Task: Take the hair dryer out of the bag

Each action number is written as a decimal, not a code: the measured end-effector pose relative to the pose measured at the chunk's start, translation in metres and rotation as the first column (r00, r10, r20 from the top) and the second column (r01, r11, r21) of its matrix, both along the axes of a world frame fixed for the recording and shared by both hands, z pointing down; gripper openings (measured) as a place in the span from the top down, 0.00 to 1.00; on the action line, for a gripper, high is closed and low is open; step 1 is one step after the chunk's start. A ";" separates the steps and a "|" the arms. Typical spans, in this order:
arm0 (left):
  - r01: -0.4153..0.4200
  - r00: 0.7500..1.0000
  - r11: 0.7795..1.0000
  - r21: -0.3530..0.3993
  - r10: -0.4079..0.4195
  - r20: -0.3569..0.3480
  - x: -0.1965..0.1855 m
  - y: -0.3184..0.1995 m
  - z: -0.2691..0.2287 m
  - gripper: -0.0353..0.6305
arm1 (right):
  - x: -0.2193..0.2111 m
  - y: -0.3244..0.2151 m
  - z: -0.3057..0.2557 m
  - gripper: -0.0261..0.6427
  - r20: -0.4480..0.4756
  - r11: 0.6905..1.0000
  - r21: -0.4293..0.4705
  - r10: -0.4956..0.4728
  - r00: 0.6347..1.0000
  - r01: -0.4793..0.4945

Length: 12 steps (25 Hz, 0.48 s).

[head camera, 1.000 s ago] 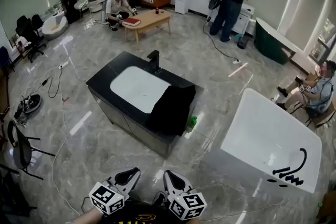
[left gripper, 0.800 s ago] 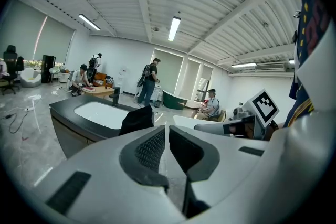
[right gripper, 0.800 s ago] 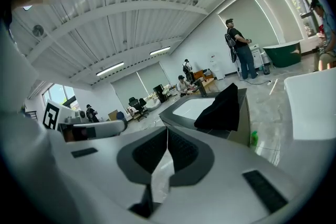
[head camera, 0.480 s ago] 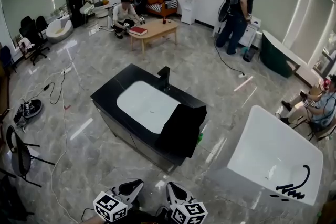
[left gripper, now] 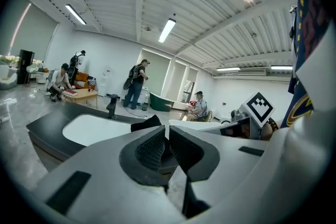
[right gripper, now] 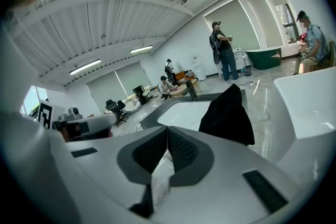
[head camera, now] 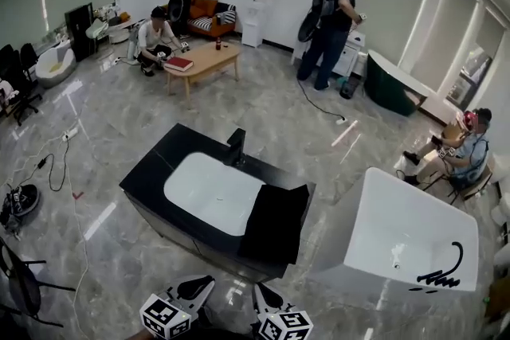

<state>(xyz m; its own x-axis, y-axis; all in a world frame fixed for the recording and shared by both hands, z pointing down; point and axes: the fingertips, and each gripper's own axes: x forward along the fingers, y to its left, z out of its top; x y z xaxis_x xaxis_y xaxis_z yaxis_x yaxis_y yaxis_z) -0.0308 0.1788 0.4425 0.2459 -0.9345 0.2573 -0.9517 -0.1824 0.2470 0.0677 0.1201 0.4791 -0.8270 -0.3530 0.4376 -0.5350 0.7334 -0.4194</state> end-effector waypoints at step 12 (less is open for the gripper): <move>-0.426 0.866 0.904 -0.039 0.420 0.271 0.029 -0.075 0.055 0.91 | 0.033 -0.034 0.034 0.95 -0.048 0.945 -0.006 0.327 0.944 -0.327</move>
